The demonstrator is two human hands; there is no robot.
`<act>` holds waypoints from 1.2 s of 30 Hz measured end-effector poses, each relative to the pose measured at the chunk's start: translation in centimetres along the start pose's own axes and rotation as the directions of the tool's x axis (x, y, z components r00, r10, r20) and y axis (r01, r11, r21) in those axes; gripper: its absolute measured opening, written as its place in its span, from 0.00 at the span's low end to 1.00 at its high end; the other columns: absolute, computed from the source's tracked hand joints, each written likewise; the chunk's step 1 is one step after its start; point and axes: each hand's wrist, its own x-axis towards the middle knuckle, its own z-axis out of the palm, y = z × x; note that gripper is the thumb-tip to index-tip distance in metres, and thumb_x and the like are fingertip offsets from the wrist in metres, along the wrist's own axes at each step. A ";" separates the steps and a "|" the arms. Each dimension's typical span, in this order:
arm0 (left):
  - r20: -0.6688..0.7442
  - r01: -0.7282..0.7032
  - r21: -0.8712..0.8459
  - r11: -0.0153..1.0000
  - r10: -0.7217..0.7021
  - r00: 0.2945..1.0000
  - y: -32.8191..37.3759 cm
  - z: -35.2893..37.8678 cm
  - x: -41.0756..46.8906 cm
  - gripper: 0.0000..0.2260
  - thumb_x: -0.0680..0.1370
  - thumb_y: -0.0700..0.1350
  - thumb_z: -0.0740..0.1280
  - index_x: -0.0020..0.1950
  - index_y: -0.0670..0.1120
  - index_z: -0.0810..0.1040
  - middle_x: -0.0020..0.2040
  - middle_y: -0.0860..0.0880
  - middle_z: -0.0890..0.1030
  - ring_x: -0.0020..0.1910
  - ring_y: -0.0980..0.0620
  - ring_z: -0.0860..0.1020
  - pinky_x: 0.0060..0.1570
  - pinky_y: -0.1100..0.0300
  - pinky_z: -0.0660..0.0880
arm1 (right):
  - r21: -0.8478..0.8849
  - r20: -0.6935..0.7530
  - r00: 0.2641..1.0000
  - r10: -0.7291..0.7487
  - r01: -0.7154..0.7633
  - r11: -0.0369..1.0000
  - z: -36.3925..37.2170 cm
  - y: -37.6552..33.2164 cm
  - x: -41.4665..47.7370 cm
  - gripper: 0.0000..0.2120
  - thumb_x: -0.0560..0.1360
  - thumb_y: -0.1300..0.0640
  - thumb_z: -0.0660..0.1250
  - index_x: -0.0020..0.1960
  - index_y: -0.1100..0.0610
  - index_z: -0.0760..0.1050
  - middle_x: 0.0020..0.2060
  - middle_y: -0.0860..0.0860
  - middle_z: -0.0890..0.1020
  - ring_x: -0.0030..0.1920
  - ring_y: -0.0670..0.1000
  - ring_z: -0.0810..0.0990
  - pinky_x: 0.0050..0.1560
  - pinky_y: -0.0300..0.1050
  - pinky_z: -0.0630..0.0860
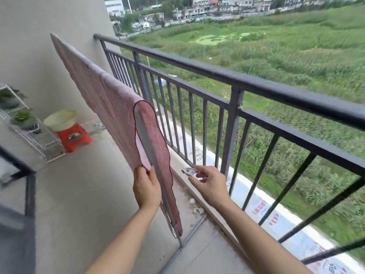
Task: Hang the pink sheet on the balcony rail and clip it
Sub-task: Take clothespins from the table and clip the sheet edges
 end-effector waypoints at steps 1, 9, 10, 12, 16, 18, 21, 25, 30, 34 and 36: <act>0.000 -0.006 0.005 1.000 0.006 1.000 -0.1 -0.2 -0.3 0.07 0.79 0.40 0.64 0.43 0.39 0.69 0.43 0.39 0.75 0.43 0.36 0.76 0.41 0.50 0.69 | 0.008 0.006 1.000 0.000 0.000 1.000 0.0 -0.1 0.2 0.19 0.72 0.52 0.75 0.61 0.55 0.81 0.48 0.48 0.80 0.45 0.40 0.81 0.49 0.33 0.78; 0.041 -0.196 0.027 0.980 0.195 0.980 -0.6 -1.2 -0.7 0.15 0.77 0.35 0.65 0.54 0.48 0.62 0.44 0.41 0.81 0.41 0.37 0.80 0.37 0.51 0.75 | 0.104 -0.047 0.996 0.072 -0.066 0.992 1.0 -1.3 0.5 0.18 0.71 0.50 0.76 0.59 0.52 0.81 0.48 0.46 0.81 0.45 0.38 0.81 0.47 0.30 0.76; 0.052 -0.183 0.008 0.983 0.183 0.982 -0.5 -1.3 -0.7 0.16 0.76 0.35 0.66 0.53 0.49 0.61 0.43 0.41 0.81 0.40 0.37 0.80 0.36 0.51 0.74 | 0.122 -0.059 0.995 0.081 -0.074 0.990 1.1 -1.6 0.6 0.18 0.71 0.50 0.76 0.60 0.53 0.81 0.49 0.46 0.81 0.45 0.38 0.81 0.49 0.34 0.78; 0.067 -0.189 -0.015 0.982 0.190 0.980 -0.3 -1.2 -0.7 0.15 0.76 0.34 0.66 0.51 0.49 0.62 0.41 0.43 0.80 0.40 0.38 0.80 0.36 0.52 0.72 | 0.160 -0.078 0.991 0.113 -0.099 0.982 1.4 -1.9 0.9 0.19 0.71 0.50 0.76 0.60 0.53 0.81 0.50 0.46 0.83 0.45 0.39 0.82 0.52 0.40 0.80; 0.132 -0.401 0.080 0.913 0.389 0.912 -0.5 -0.8 -0.5 0.15 0.72 0.28 0.65 0.45 0.48 0.67 0.40 0.44 0.74 0.38 0.39 0.75 0.37 0.49 0.73 | 0.202 -0.093 0.988 0.123 -0.103 0.974 1.8 -3.2 1.9 0.19 0.71 0.51 0.77 0.60 0.54 0.81 0.49 0.47 0.84 0.46 0.41 0.83 0.53 0.45 0.81; 0.159 -0.396 0.077 0.915 0.381 0.911 -0.7 -0.8 -0.3 0.12 0.72 0.29 0.65 0.43 0.46 0.71 0.41 0.45 0.73 0.38 0.40 0.74 0.35 0.49 0.75 | 0.190 -0.096 0.992 0.075 -0.056 0.980 1.8 -4.4 2.7 0.18 0.71 0.52 0.77 0.59 0.54 0.81 0.49 0.47 0.84 0.46 0.41 0.83 0.51 0.40 0.80; 0.145 -0.283 -0.013 0.959 0.282 0.948 -0.7 -0.6 -0.1 0.07 0.75 0.33 0.64 0.47 0.44 0.75 0.45 0.48 0.75 0.43 0.43 0.76 0.41 0.54 0.72 | 0.211 -0.095 0.995 -0.001 0.021 0.977 1.6 -6.7 3.6 0.19 0.70 0.51 0.77 0.60 0.54 0.81 0.48 0.46 0.84 0.45 0.42 0.82 0.46 0.34 0.78; 0.137 -0.182 -0.098 0.978 0.195 0.971 -0.6 -0.3 -0.3 0.07 0.75 0.36 0.67 0.51 0.43 0.74 0.44 0.53 0.72 0.44 0.44 0.76 0.41 0.58 0.68 | 0.259 -0.012 0.998 -0.055 0.056 0.964 1.2 -8.5 3.7 0.19 0.69 0.52 0.78 0.58 0.54 0.82 0.45 0.46 0.85 0.45 0.44 0.83 0.45 0.37 0.80; 0.141 -0.081 -0.035 0.996 0.085 0.986 -0.2 0.0 0.0 0.21 0.68 0.57 0.76 0.47 0.45 0.71 0.42 0.52 0.74 0.42 0.53 0.71 0.42 0.58 0.69 | 0.267 0.105 0.992 -0.073 0.042 0.963 0.6 -8.5 3.3 0.20 0.69 0.50 0.79 0.59 0.53 0.82 0.48 0.45 0.85 0.46 0.45 0.83 0.46 0.37 0.80; 0.087 0.101 -0.099 0.990 -0.093 0.992 1.3 0.0 0.4 0.14 0.75 0.50 0.71 0.45 0.47 0.66 0.38 0.51 0.75 0.41 0.42 0.77 0.37 0.58 0.64 | 0.251 0.087 0.993 -0.075 0.051 0.967 0.4 -8.6 3.1 0.20 0.69 0.50 0.78 0.59 0.52 0.82 0.47 0.44 0.84 0.45 0.44 0.83 0.47 0.39 0.81; 0.045 0.161 -0.149 0.976 -0.156 0.987 1.5 -0.3 0.6 0.12 0.76 0.46 0.69 0.49 0.47 0.66 0.39 0.50 0.78 0.39 0.43 0.78 0.37 0.59 0.64 | 0.254 0.056 0.997 -0.059 0.043 0.966 0.3 -8.3 3.2 0.21 0.70 0.52 0.78 0.61 0.53 0.81 0.47 0.45 0.84 0.44 0.43 0.82 0.48 0.40 0.81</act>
